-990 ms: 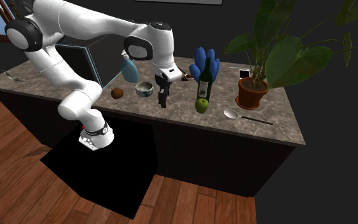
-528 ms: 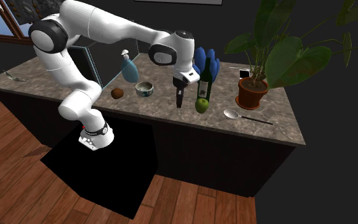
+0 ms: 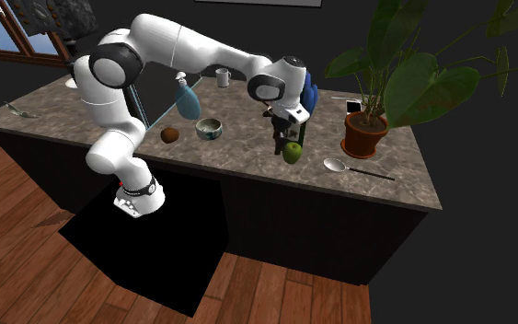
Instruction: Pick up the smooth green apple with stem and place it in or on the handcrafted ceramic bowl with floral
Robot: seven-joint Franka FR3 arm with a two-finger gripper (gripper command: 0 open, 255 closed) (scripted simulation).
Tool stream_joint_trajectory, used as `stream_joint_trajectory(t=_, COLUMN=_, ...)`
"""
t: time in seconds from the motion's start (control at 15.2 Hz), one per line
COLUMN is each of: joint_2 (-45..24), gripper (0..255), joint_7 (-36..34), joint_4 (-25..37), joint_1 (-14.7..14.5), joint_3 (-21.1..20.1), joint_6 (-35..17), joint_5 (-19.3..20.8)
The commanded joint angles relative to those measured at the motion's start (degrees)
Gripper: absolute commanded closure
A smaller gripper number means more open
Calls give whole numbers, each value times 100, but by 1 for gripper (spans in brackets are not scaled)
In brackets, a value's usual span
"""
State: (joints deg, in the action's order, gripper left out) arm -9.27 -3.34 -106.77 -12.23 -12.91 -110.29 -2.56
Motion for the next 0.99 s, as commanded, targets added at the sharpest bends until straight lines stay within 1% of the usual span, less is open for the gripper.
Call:
stream_joint_trajectory(t=0.0, joint_2=-480, gripper=0, joint_7=-81, joint_4=464, joint_1=-109, joint_3=-63, joint_6=58, joint_5=87)
stream_joint_trajectory(t=0.26, joint_2=-1378, gripper=0, joint_7=-216, joint_4=1377, joint_1=-368, joint_3=-152, joint_6=214, joint_5=256)
stream_joint_trajectory(t=0.33, joint_2=-1427, gripper=0, joint_7=-222, joint_4=1429, joint_1=-385, joint_3=-153, joint_6=226, joint_5=264)
stream_joint_trajectory(t=0.79, joint_2=-1542, gripper=0, joint_7=-238, joint_4=1001, joint_1=-407, joint_3=-144, joint_6=-316, joint_5=288)
stream_joint_trajectory(t=0.92, joint_2=-1542, gripper=0, joint_7=-238, joint_4=1001, joint_1=-406, joint_3=-144, joint_6=-316, joint_5=288)
